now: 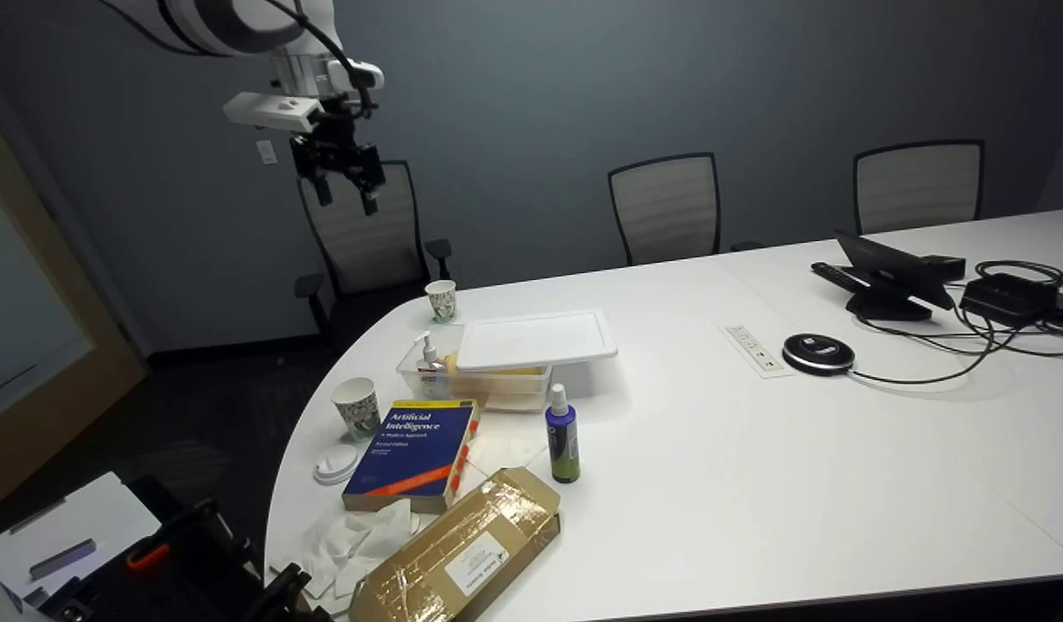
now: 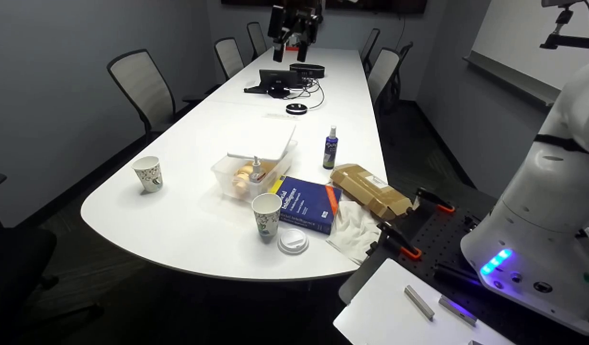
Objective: Remove the transparent bottle from the bowl
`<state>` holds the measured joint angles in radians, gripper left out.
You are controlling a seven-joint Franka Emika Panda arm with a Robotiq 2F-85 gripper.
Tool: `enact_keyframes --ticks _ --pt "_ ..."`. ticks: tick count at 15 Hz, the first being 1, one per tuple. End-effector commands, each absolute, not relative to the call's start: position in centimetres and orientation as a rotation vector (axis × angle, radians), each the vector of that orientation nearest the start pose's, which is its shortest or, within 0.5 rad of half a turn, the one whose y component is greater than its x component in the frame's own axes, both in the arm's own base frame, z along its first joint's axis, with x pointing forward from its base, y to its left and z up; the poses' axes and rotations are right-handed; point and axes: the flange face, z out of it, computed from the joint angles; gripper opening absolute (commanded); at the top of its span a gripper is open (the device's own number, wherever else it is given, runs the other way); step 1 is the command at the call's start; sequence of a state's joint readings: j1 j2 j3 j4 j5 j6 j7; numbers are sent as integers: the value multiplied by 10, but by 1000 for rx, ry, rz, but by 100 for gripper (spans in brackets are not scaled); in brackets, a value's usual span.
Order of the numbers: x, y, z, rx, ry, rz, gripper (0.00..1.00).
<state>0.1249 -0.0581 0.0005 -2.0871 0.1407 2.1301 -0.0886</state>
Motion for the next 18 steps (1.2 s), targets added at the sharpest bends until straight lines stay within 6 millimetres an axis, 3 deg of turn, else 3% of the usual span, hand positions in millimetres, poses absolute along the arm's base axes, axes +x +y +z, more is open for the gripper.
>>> enact_keyframes --ticks 1,4,8,18 --pt "587 82 412 -3016 -167 -74 100" --pt "616 84 362 -3017 -160 -5 100" --pt "640 86 312 -3017 -151 66 100" --pt "665 103 222 -3011 -155 74 100"
